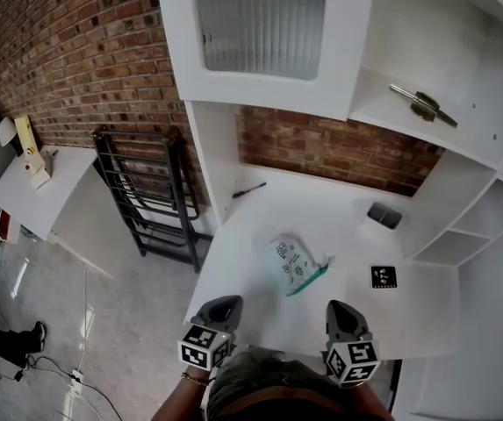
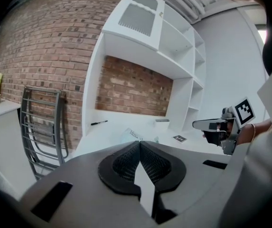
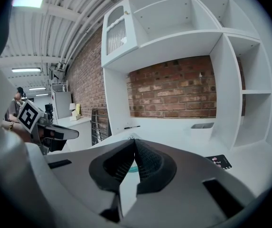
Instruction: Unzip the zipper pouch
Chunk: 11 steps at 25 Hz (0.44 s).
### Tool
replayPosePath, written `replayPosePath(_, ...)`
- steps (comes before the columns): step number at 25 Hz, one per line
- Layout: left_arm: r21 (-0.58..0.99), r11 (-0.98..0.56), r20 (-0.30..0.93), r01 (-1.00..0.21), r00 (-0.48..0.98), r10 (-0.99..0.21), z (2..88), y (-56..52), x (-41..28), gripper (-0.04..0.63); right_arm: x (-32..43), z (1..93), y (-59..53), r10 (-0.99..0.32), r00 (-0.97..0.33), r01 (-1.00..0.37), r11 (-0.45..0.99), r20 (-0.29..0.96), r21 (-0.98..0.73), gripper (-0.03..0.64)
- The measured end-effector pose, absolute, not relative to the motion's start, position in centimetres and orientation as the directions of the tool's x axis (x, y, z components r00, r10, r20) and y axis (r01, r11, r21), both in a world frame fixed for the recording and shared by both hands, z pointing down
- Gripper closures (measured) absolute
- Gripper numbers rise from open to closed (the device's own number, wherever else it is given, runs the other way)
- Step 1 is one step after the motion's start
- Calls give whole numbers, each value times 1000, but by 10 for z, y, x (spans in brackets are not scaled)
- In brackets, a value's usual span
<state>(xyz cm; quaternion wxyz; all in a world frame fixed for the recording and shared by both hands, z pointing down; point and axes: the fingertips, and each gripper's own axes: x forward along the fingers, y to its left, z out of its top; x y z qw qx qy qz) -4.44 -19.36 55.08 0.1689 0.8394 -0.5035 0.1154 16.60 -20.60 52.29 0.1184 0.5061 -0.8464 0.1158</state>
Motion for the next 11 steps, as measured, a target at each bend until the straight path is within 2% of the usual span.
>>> replayPosePath(11,146,-435,378,-888,457,-805,556,-188,-37,591,171,526,-200,-822,-465,-881,466,328,-81,617)
